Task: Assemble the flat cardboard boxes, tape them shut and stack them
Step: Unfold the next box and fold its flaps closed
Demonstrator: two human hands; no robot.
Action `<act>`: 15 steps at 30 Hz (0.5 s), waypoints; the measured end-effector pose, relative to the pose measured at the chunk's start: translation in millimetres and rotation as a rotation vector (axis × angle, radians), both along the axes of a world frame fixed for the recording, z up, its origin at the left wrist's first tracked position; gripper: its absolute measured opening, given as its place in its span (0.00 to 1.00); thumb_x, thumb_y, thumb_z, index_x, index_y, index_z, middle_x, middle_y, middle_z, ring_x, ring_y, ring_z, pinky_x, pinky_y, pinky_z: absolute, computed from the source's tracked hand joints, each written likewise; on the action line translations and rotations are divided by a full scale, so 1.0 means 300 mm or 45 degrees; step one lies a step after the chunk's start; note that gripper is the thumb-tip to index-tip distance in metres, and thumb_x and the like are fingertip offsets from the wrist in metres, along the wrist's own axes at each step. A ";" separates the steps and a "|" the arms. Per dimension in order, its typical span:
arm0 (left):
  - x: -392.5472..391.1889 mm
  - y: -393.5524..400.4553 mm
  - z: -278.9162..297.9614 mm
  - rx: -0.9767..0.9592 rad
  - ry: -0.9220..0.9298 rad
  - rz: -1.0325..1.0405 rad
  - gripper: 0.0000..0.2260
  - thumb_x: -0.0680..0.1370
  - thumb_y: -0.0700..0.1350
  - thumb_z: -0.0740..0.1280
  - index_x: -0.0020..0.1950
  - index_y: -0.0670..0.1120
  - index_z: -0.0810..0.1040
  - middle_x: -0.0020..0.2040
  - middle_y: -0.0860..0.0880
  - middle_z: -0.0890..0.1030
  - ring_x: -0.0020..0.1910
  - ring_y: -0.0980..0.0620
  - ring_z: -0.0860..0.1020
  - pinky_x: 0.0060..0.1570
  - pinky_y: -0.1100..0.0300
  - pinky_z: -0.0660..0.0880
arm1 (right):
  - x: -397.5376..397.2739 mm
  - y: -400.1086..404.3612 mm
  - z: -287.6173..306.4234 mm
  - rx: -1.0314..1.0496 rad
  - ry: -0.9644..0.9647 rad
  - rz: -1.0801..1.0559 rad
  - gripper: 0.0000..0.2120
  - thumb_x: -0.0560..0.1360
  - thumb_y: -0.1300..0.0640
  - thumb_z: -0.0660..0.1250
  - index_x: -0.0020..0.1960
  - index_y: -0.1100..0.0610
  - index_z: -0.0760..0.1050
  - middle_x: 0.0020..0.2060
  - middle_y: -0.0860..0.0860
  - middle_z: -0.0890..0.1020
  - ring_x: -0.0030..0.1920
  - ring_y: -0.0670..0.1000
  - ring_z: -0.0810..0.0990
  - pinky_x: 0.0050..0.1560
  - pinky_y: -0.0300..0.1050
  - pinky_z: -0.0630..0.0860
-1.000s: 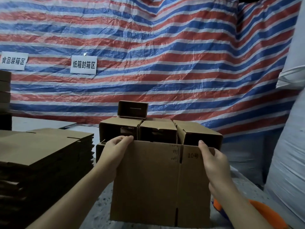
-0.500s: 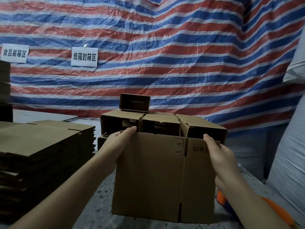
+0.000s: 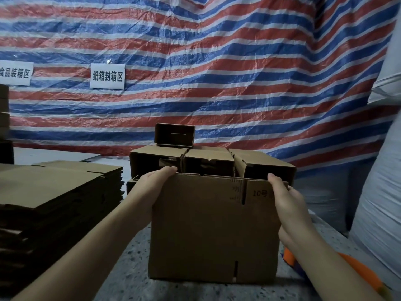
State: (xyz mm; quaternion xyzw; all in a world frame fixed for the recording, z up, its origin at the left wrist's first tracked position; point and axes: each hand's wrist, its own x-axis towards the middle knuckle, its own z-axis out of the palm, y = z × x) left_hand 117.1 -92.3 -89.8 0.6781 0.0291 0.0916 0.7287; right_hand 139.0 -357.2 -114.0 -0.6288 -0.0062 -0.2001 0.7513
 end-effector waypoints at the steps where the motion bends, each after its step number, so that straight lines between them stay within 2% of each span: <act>1: 0.007 -0.002 0.006 0.026 0.024 0.004 0.12 0.79 0.54 0.65 0.50 0.46 0.82 0.38 0.44 0.85 0.40 0.48 0.82 0.37 0.57 0.74 | -0.002 -0.002 0.001 -0.010 0.004 0.017 0.16 0.78 0.42 0.68 0.47 0.56 0.81 0.41 0.57 0.87 0.38 0.55 0.87 0.36 0.49 0.82; 2: 0.010 -0.001 0.011 0.069 0.028 -0.040 0.13 0.81 0.52 0.62 0.52 0.46 0.82 0.40 0.43 0.83 0.41 0.49 0.80 0.37 0.58 0.72 | -0.001 -0.005 0.002 -0.016 0.010 0.039 0.16 0.78 0.42 0.67 0.46 0.55 0.82 0.40 0.57 0.87 0.38 0.55 0.87 0.37 0.48 0.81; 4: -0.006 0.010 -0.006 0.109 -0.044 -0.114 0.16 0.84 0.48 0.56 0.63 0.43 0.78 0.41 0.45 0.75 0.39 0.52 0.73 0.35 0.62 0.67 | -0.005 -0.010 0.009 -0.046 0.032 0.084 0.17 0.79 0.41 0.66 0.45 0.54 0.82 0.39 0.55 0.87 0.37 0.53 0.87 0.40 0.49 0.80; 6: 0.010 0.002 -0.023 0.017 -0.133 -0.121 0.17 0.84 0.44 0.58 0.69 0.38 0.73 0.38 0.48 0.70 0.35 0.54 0.68 0.29 0.65 0.67 | -0.010 -0.016 0.017 -0.089 0.046 0.139 0.18 0.79 0.41 0.64 0.44 0.53 0.83 0.38 0.53 0.87 0.37 0.52 0.86 0.41 0.49 0.78; 8: -0.011 -0.036 -0.003 0.124 -0.041 -0.225 0.12 0.82 0.45 0.62 0.60 0.39 0.79 0.35 0.47 0.74 0.32 0.53 0.72 0.27 0.65 0.69 | -0.018 -0.019 0.024 -0.112 0.032 0.215 0.18 0.78 0.41 0.63 0.43 0.53 0.83 0.37 0.53 0.85 0.36 0.50 0.85 0.42 0.49 0.76; 9: -0.023 -0.053 0.011 0.086 0.041 -0.244 0.10 0.82 0.47 0.63 0.52 0.43 0.81 0.33 0.46 0.79 0.30 0.52 0.77 0.27 0.65 0.70 | -0.025 -0.020 0.025 -0.132 0.030 0.248 0.19 0.77 0.41 0.63 0.42 0.54 0.82 0.36 0.53 0.84 0.35 0.50 0.84 0.41 0.48 0.76; 10: -0.020 -0.068 0.022 -0.001 0.088 -0.237 0.10 0.81 0.49 0.62 0.50 0.47 0.81 0.33 0.46 0.83 0.29 0.52 0.81 0.28 0.65 0.72 | -0.028 -0.021 0.024 -0.150 0.026 0.271 0.19 0.76 0.40 0.62 0.42 0.54 0.81 0.36 0.53 0.83 0.35 0.50 0.83 0.40 0.48 0.76; 12: -0.018 -0.074 0.005 -0.120 0.052 -0.319 0.13 0.81 0.52 0.59 0.58 0.54 0.80 0.45 0.48 0.87 0.36 0.53 0.85 0.33 0.61 0.78 | -0.034 -0.024 0.020 -0.156 0.018 0.296 0.19 0.75 0.40 0.61 0.44 0.55 0.79 0.38 0.56 0.81 0.37 0.51 0.81 0.40 0.48 0.77; 14: -0.022 -0.056 -0.017 -0.244 -0.025 -0.391 0.17 0.82 0.57 0.54 0.66 0.57 0.76 0.57 0.49 0.84 0.47 0.51 0.85 0.37 0.59 0.80 | -0.036 -0.028 0.016 -0.133 -0.001 0.322 0.21 0.79 0.41 0.58 0.48 0.57 0.79 0.42 0.57 0.81 0.40 0.52 0.82 0.45 0.50 0.76; 15: -0.027 -0.059 -0.023 -0.295 -0.025 -0.411 0.20 0.82 0.59 0.52 0.67 0.57 0.76 0.60 0.48 0.83 0.50 0.50 0.85 0.38 0.58 0.81 | -0.033 -0.030 0.009 -0.111 -0.004 0.324 0.23 0.80 0.42 0.57 0.49 0.59 0.80 0.43 0.58 0.82 0.42 0.53 0.82 0.47 0.51 0.75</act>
